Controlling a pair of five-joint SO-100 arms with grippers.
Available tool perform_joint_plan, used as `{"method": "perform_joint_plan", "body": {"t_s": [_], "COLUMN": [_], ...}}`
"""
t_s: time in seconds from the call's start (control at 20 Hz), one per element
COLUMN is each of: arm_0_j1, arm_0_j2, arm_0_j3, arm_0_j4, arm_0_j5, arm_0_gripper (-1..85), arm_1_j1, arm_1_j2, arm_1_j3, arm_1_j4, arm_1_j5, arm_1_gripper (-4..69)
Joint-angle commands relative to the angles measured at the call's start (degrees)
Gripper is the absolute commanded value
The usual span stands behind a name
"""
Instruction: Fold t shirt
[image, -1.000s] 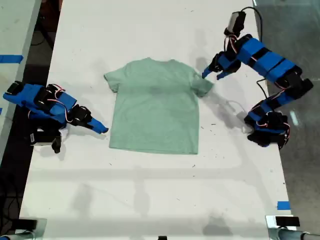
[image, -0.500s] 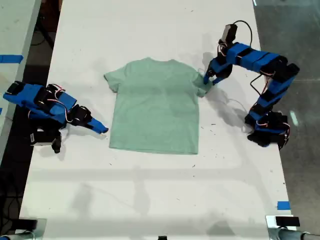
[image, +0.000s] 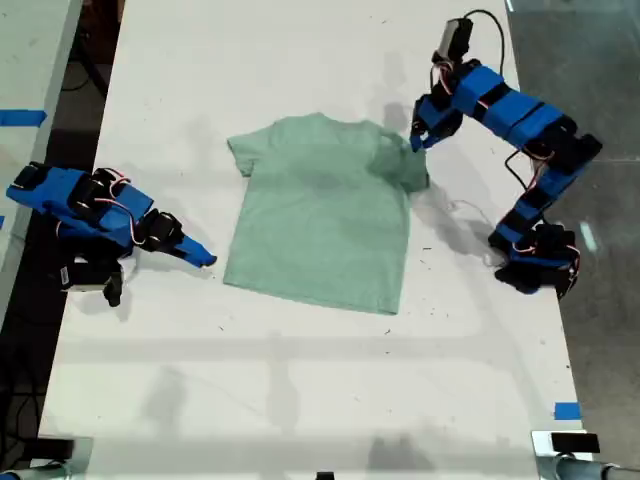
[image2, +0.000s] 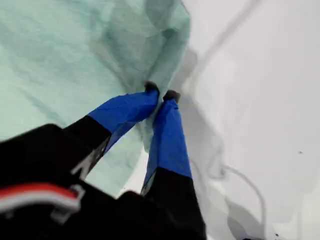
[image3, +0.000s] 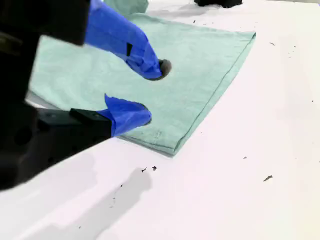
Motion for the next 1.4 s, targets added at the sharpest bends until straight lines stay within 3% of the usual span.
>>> {"method": "perform_joint_plan", "body": {"t_s": [0.0, 0.3, 0.35, 0.45, 0.5, 0.55, 0.8, 0.85, 0.9, 0.95, 1.2, 1.25, 1.35], "arm_0_j1": [0.44, 0.44, 0.44, 0.44, 0.44, 0.44, 0.44, 0.44, 0.44, 0.44, 0.44, 0.44, 0.44], "arm_0_j2": [0.26, 0.26, 0.26, 0.26, 0.26, 0.26, 0.26, 0.26, 0.26, 0.26, 0.26, 0.26, 0.26], "arm_0_j3": [0.44, 0.44, 0.44, 0.44, 0.44, 0.44, 0.44, 0.44, 0.44, 0.44, 0.44, 0.44, 0.44], "arm_0_j4": [-0.09, -0.09, -0.09, -0.09, -0.09, -0.09, -0.09, -0.09, -0.09, -0.09, -0.09, -0.09, -0.09], "arm_0_j5": [-0.79, -0.79, -0.79, -0.79, -0.79, -0.79, -0.79, -0.79, -0.79, -0.79, -0.79, -0.79, -0.62], "arm_0_gripper": [11.2, 11.2, 11.2, 11.2, 11.2, 11.2, 11.2, 11.2, 11.2, 11.2, 11.2, 11.2, 11.2], "arm_1_j1": [-9.23, -22.76, -23.82, -25.31, -25.4, -25.14, -20.83, -20.83, -21.8, -23.82, -37.88, -39.02, -39.37], "arm_1_j2": [2.46, -13.01, -16.44, -21.88, -22.32, -21.8, -0.44, 7.29, 15.82, 25.31, 78.22, 90.0, 108.9], "arm_1_j3": [-11.6, -15.29, -16.35, -19.51, -20.21, -21.27, -19.07, -15.03, -9.49, -1.67, 54.76, 65.3, 81.21], "arm_1_j4": [0.09, -14.77, -16.17, -16.44, -15.82, -13.97, 2.29, 5.01, 7.12, 7.56, -5.01, -5.63, 0.35], "arm_1_j5": [2.46, 4.57, 4.57, 3.34, 3.16, 2.81, 3.08, 4.04, 5.63, 8.09, 16.96, 17.93, 18.98], "arm_1_gripper": [1.1, 1.2, 3.9, 33.0, 41.1, 43.6, 33.4, 27.2, 11.4, 0.4, 0.5, 0.5, 0.5]}}
